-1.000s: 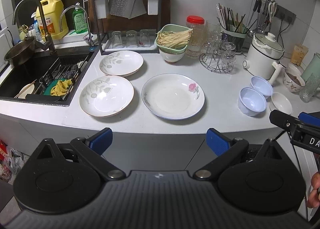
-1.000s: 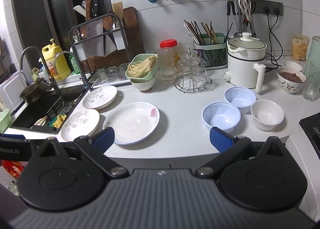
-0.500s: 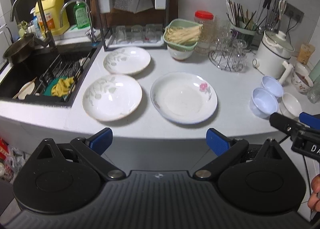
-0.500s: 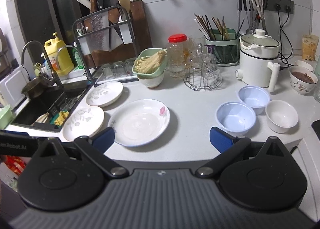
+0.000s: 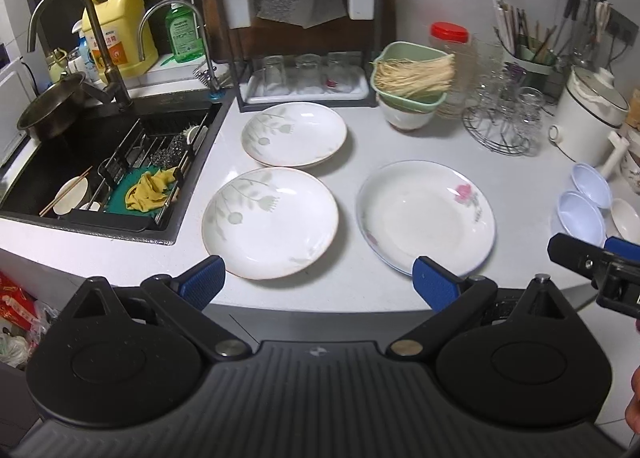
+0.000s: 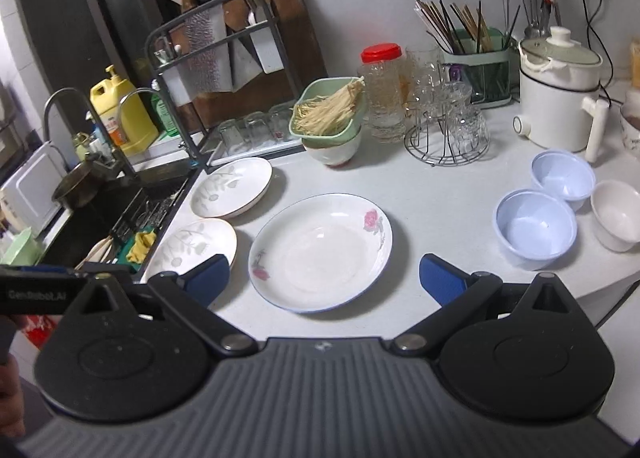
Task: Organize plates and bowls
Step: 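Move the left gripper to the rim of the larger leaf-pattern plate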
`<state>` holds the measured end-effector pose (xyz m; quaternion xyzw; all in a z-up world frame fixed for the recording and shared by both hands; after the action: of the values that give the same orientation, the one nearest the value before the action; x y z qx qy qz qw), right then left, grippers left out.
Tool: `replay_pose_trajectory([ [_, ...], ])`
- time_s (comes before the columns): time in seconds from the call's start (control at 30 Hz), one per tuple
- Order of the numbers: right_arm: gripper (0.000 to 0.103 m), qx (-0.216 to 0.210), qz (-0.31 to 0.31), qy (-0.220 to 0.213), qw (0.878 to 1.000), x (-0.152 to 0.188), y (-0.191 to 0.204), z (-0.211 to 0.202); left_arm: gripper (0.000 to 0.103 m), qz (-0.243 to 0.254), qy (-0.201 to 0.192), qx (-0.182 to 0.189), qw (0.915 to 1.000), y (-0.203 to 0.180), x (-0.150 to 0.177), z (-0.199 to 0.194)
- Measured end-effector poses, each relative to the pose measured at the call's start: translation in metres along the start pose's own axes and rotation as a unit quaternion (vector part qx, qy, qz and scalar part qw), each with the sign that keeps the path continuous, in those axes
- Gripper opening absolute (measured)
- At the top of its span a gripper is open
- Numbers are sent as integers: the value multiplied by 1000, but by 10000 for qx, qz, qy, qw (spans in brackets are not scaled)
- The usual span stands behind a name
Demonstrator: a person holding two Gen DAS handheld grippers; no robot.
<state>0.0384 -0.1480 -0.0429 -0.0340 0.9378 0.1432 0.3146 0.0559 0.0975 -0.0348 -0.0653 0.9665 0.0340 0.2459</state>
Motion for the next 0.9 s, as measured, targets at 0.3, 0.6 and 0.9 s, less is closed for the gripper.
replay_pose_trajectory([
  [0.3, 103, 20, 99, 12, 9999, -6, 30, 35, 101, -12, 271, 79, 9996, 39, -19, 45],
  [0.6, 100, -160, 54, 187, 9997, -13, 68, 80, 101, -24, 440, 295, 9986, 90, -37, 96],
  [0.9, 100, -81, 41, 252, 9996, -22, 114, 121, 101, 233, 459, 456, 9976, 146, -68, 151],
])
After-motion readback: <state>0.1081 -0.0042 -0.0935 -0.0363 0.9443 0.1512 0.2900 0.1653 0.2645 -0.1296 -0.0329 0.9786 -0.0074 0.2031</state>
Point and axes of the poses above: each gripper's, at about its wrist camera, not at the fingertips, and z roughly the way its jaws point, y to its left, x to its underside, the point moved 1 cm from there along z, roughly the way its jaws point, and after that the axes turned 12 degrees about y, right-handed, at the moved point
